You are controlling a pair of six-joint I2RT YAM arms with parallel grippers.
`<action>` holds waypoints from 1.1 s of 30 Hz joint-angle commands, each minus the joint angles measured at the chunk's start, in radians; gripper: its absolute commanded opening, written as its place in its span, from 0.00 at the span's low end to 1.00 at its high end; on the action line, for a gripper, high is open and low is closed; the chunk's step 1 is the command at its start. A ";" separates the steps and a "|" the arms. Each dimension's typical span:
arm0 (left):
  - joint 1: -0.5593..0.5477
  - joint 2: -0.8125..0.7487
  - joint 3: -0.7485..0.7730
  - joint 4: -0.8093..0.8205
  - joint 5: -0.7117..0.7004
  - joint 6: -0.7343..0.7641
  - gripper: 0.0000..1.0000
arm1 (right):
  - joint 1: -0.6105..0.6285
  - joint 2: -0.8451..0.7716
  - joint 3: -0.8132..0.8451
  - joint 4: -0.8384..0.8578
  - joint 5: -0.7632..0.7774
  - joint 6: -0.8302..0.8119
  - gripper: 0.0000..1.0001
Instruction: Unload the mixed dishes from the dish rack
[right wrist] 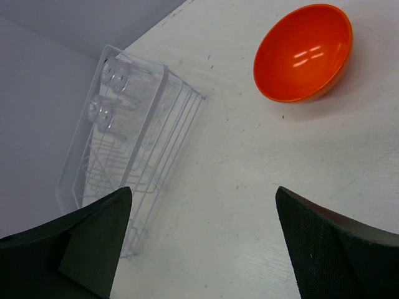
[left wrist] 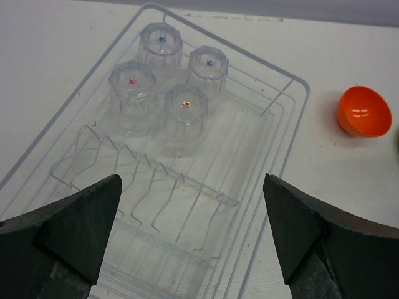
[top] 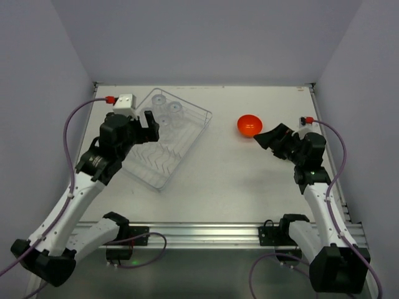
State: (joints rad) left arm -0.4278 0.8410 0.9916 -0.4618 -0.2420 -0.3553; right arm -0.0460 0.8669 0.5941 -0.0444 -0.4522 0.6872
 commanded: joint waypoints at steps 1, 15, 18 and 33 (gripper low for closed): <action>-0.005 0.156 0.114 -0.074 -0.014 -0.010 1.00 | 0.000 0.001 0.021 0.057 -0.079 -0.015 0.99; -0.003 0.661 0.332 -0.112 0.024 0.088 1.00 | 0.115 0.069 0.087 0.021 -0.146 -0.090 0.99; -0.003 0.742 0.355 -0.100 0.038 0.072 1.00 | 0.118 0.052 0.079 0.026 -0.137 -0.089 0.99; 0.041 0.917 0.476 -0.069 -0.016 0.003 1.00 | 0.120 0.080 0.067 0.063 -0.144 -0.075 0.99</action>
State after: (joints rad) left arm -0.4057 1.7294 1.4166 -0.5518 -0.2363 -0.3313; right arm 0.0711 0.9482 0.6323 -0.0208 -0.5938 0.6205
